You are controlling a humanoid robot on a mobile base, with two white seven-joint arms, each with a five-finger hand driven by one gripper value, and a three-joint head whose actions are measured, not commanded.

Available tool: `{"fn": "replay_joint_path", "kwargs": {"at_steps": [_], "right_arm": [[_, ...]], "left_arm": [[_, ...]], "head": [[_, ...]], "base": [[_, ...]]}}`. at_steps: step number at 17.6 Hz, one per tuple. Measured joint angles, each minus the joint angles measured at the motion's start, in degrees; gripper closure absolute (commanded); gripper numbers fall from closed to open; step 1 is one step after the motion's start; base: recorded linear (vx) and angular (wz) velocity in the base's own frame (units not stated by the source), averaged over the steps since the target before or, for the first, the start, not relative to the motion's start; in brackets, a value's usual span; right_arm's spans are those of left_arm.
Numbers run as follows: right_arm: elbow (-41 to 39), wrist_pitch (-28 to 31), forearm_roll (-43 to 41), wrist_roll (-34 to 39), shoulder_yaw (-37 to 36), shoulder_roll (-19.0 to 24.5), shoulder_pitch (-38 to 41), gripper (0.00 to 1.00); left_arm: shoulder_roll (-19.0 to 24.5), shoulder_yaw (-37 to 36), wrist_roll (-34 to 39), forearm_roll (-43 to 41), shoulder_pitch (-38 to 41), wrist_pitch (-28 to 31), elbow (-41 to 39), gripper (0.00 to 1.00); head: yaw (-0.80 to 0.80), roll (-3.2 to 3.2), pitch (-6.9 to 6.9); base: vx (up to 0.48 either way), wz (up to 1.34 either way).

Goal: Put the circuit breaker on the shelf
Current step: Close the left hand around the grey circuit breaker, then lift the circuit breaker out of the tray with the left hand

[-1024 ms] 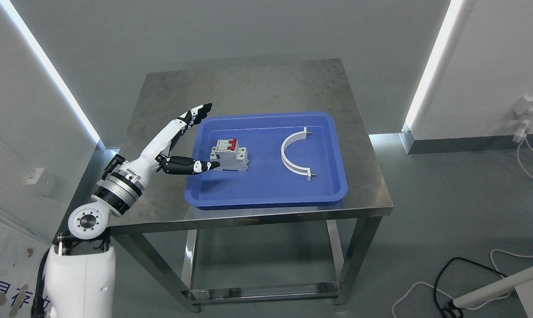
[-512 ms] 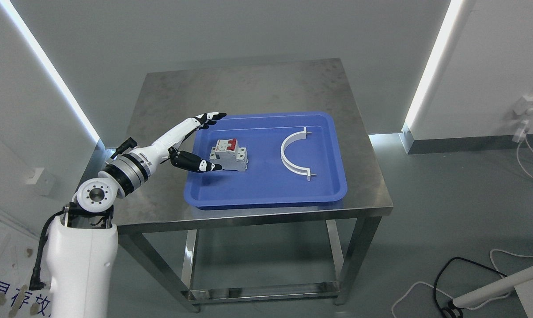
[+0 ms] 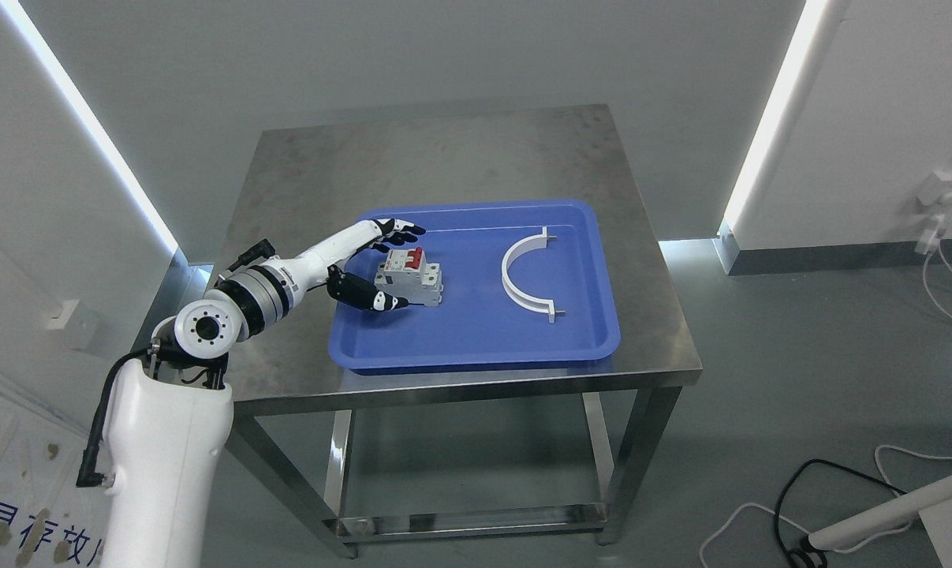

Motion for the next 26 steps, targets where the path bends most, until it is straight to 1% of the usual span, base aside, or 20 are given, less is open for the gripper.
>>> {"fn": "replay_joint_path", "kwargs": {"at_steps": [2,3,6,8,9,12,13,15,16,17,19,21,23,24,26], "right_arm": [[0.0,0.0,0.0,0.0,0.0,0.0,0.0,0.0],[0.0,0.0,0.0,0.0,0.0,0.0,0.0,0.0],[0.0,0.0,0.0,0.0,0.0,0.0,0.0,0.0],[0.0,0.0,0.0,0.0,0.0,0.0,0.0,0.0],[0.0,0.0,0.0,0.0,0.0,0.0,0.0,0.0],[0.0,0.0,0.0,0.0,0.0,0.0,0.0,0.0],[0.0,0.0,0.0,0.0,0.0,0.0,0.0,0.0],[0.0,0.0,0.0,0.0,0.0,0.0,0.0,0.0],[0.0,0.0,0.0,0.0,0.0,0.0,0.0,0.0],[0.0,0.0,0.0,0.0,0.0,0.0,0.0,0.0],[0.0,0.0,0.0,0.0,0.0,0.0,0.0,0.0],[0.0,0.0,0.0,0.0,0.0,0.0,0.0,0.0],[0.0,0.0,0.0,0.0,0.0,0.0,0.0,0.0],[0.0,0.0,0.0,0.0,0.0,0.0,0.0,0.0],[0.0,0.0,0.0,0.0,0.0,0.0,0.0,0.0]], "left_arm": [[-0.5,-0.5,-0.2,-0.3,-0.1,0.0,0.7,0.51],[-0.8,-0.7,-0.3,-0.4,-0.2,0.1,1.0,0.57],[-1.5,-1.1,0.2,-0.6,-0.4,-0.7,2.4,0.7],[-1.8,-1.0,0.4,-0.6,-0.5,-2.5,3.3,0.81],[-2.1,-0.8,0.4,-0.6,-0.5,-3.8,3.9,0.84],[-3.6,1.0,0.3,-0.3,-0.5,-6.7,5.0,0.86],[-4.3,1.9,0.0,0.1,-0.7,-7.0,5.2,0.89],[-5.5,4.8,0.4,2.6,-2.0,-7.9,5.4,0.92],[-6.0,6.2,1.3,4.7,-2.5,-8.0,5.4,0.92],[-6.6,7.6,3.3,7.9,-3.0,-8.1,5.2,0.9],[-7.4,10.2,9.5,14.2,-3.6,-8.8,4.7,0.86],[-8.0,12.0,18.7,19.8,-3.3,-11.8,4.1,0.86],[-8.5,13.3,25.8,23.5,-1.5,-14.4,3.1,0.86],[-8.7,13.8,28.3,25.1,0.2,-15.2,2.3,0.86],[-9.1,14.4,30.8,27.4,4.0,-16.4,0.0,0.87]], "head": [[0.0,0.0,0.0],[0.0,0.0,0.0],[0.0,0.0,0.0],[0.0,0.0,0.0],[0.0,0.0,0.0],[0.0,0.0,0.01],[0.0,0.0,0.0],[0.0,0.0,0.01],[0.0,0.0,0.0],[0.0,0.0,0.0],[0.0,0.0,0.01],[0.0,0.0,0.0],[0.0,0.0,0.0],[0.0,0.0,0.0],[0.0,0.0,0.0]], "base": [[0.0,0.0],[0.0,0.0],[0.0,0.0],[0.0,0.0],[0.0,0.0],[0.0,0.0],[0.0,0.0],[-0.002,-0.02],[0.006,-0.01],[0.006,-0.01],[0.0,0.0],[0.0,0.0],[0.0,0.0],[0.0,0.0],[0.0,0.0]]}}
